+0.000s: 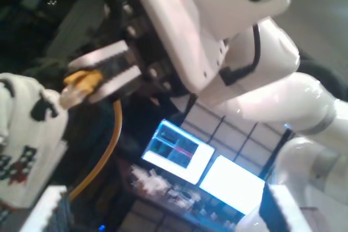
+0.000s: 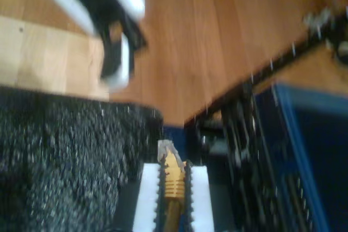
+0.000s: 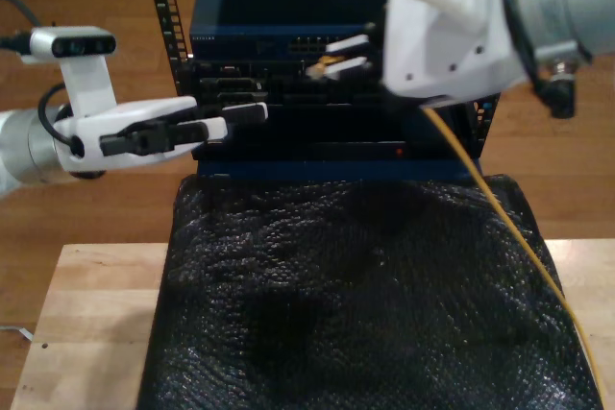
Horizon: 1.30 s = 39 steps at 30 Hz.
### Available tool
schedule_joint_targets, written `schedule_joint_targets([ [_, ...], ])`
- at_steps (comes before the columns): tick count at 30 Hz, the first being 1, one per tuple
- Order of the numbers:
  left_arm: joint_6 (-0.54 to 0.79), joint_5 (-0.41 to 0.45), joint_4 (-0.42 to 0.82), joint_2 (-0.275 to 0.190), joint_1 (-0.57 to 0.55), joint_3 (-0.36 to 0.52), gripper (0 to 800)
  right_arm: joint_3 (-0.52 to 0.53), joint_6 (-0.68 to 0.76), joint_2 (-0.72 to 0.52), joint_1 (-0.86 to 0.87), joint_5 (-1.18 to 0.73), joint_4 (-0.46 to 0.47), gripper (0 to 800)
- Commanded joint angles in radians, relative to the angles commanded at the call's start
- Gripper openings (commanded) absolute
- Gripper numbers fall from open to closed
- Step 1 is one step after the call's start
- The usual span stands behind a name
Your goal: Grab the cable and plug it in
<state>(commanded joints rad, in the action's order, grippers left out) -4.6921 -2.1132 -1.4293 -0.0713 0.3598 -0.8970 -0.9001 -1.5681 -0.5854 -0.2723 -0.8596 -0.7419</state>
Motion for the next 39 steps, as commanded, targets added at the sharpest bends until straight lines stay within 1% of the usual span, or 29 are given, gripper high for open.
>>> schedule_joint_targets([
  [3,0.000,0.058,0.058,-0.017,-0.002,-0.025,798,-0.005,0.049,0.003,0.044,-0.052,0.005,0],
  [6,0.000,0.109,0.117,-0.026,-0.003,-0.054,798,-0.009,0.054,0.029,0.097,-0.095,0.006,0],
  [10,0.000,0.143,0.178,-0.028,-0.003,-0.101,798,-0.028,0.087,0.057,0.146,-0.160,0.017,0],
  [13,0.000,0.164,0.241,-0.044,-0.003,-0.135,798,-0.044,0.124,0.092,0.158,-0.196,0.078,0],
  [16,0.002,0.212,0.330,-0.061,-0.003,-0.163,798,-0.046,0.160,0.126,0.157,-0.204,0.157,0],
  [19,0.002,0.259,0.428,-0.083,-0.005,-0.180,798,-0.044,0.199,0.163,0.157,-0.203,0.209,0],
  [23,0.008,0.322,0.535,-0.101,-0.005,-0.189,798,-0.044,0.213,0.203,0.155,-0.199,0.230,0],
  [26,0.015,0.351,0.623,-0.110,-0.005,-0.198,798,-0.043,0.215,0.233,0.153,-0.198,0.241,0],
  [30,0.031,0.367,0.718,-0.124,-0.005,-0.209,798,-0.044,0.239,0.259,0.153,-0.190,0.310,0],
  [32,0.055,0.367,0.760,-0.130,-0.005,-0.210,798,-0.044,0.275,0.272,0.152,-0.180,0.344,0],
  [35,0.087,0.365,0.807,-0.141,-0.002,-0.209,798,-0.040,0.292,0.278,0.140,-0.152,0.399,0],
  [39,0.120,0.359,0.893,-0.160,0.000,-0.206,798,-0.035,0.325,0.290,0.104,-0.115,0.451,0],
])
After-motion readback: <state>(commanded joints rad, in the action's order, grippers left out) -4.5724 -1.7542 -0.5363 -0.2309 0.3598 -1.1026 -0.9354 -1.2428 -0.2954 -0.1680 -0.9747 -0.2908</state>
